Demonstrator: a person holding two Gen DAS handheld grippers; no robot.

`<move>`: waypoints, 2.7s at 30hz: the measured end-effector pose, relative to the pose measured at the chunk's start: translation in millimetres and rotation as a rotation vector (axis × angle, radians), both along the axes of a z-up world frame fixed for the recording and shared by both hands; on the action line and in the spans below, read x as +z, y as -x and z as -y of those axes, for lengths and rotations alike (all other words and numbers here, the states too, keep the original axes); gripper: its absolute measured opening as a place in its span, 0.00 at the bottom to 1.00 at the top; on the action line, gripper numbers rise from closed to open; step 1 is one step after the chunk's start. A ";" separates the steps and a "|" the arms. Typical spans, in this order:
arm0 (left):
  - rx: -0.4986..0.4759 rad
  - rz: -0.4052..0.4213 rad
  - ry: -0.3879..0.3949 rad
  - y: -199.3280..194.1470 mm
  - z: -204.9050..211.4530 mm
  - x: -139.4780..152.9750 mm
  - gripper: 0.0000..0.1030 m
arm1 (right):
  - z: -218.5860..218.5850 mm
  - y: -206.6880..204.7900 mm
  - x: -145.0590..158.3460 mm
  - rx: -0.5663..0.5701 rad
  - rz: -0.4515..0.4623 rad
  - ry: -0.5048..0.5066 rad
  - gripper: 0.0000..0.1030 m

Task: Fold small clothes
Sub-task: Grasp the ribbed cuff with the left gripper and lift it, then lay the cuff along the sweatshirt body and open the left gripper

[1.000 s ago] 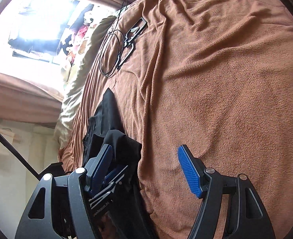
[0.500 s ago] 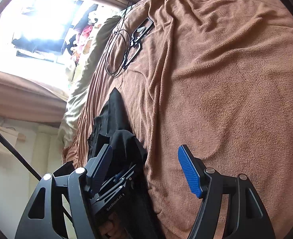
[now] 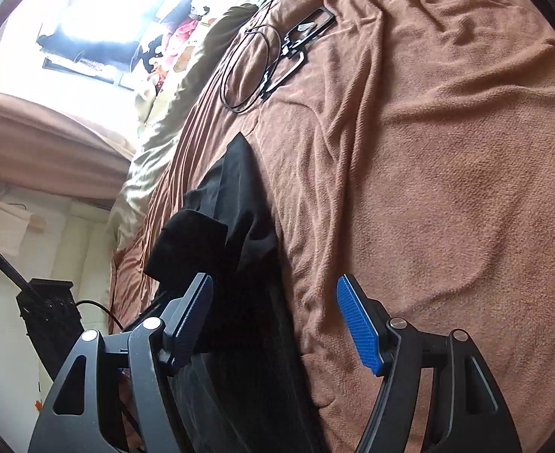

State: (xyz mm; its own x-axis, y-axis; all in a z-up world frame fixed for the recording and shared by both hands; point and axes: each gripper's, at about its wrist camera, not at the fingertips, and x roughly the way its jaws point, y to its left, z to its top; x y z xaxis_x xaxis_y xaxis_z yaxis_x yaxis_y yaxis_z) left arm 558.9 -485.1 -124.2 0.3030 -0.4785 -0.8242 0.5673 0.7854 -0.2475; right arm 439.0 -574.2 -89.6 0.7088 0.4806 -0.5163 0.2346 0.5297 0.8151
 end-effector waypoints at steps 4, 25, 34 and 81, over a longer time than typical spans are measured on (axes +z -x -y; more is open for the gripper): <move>0.036 0.036 0.009 -10.7 -29.2 24.2 0.07 | -12.0 -13.2 -2.2 0.027 0.009 0.006 0.65; 0.286 0.233 -0.033 -60.1 -193.1 126.9 0.07 | -57.6 -78.7 -24.9 0.085 -0.074 0.106 0.59; 0.400 0.252 -0.038 -72.0 -248.0 138.1 0.07 | -63.3 -83.0 -28.4 0.090 -0.082 0.120 0.59; 0.675 -0.010 -0.103 -87.5 -400.8 -18.2 0.44 | -113.7 -96.7 -5.3 0.128 -0.070 0.418 0.48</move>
